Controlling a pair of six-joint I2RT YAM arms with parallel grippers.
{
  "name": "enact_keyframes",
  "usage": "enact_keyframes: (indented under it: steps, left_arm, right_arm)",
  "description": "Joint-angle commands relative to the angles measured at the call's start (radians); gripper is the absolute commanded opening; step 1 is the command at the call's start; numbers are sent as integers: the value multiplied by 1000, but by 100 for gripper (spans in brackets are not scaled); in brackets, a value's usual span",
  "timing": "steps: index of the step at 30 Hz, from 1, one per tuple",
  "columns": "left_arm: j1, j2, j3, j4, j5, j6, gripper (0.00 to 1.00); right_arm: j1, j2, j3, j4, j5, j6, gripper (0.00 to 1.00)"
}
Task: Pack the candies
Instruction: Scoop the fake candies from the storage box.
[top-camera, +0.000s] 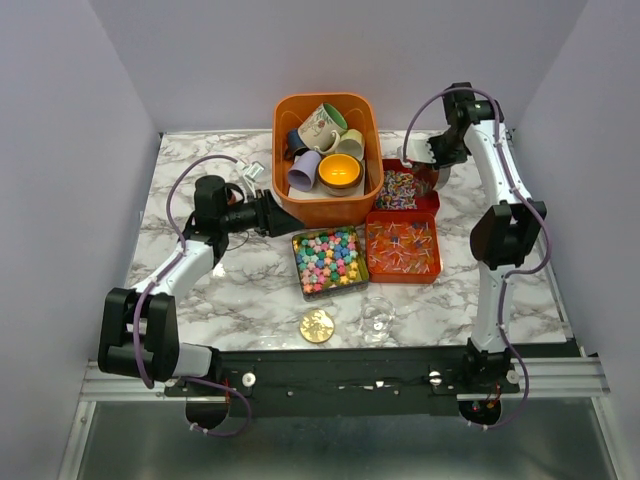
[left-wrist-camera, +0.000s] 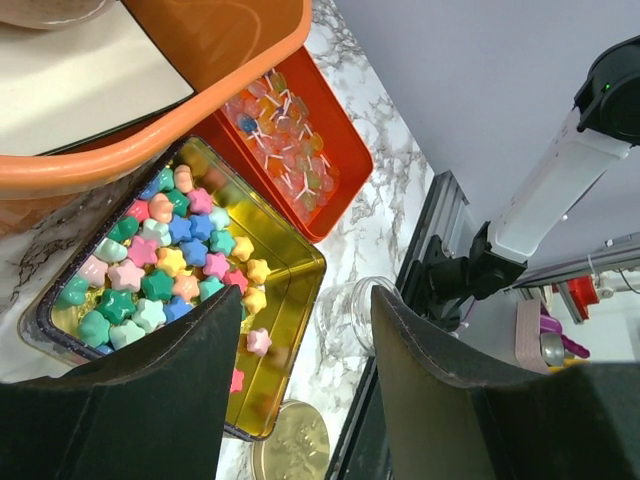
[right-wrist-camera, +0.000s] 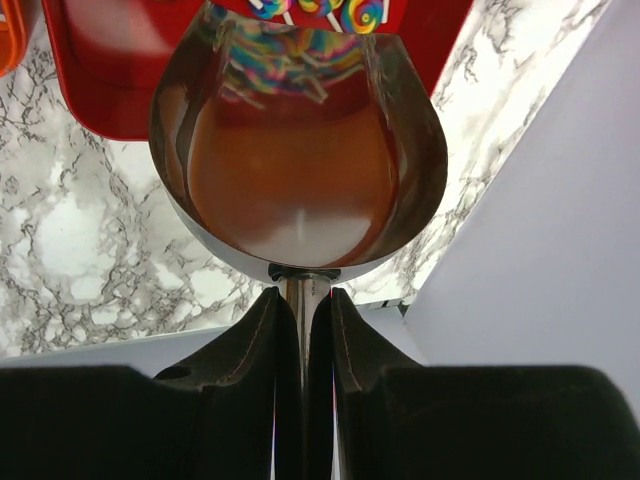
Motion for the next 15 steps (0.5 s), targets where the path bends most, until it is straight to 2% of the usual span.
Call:
enact_keyframes:
  steps: [1,6,9,15]
  left_arm:
    - [17,6,0,-20,-14,31,62]
    - [42,20,3,-55,-10,55,62]
    - [47,32,4,-85,-2,84,62]
    - [53,69,24,-94,7,91,61]
  right_arm:
    - [6,53,56,-111,88,-62,1]
    - [7,105,67,-114,77,-58,1]
    - [7,133,153,-126,-35,-24,1]
    - [20,111,124,-129,-76,13,1]
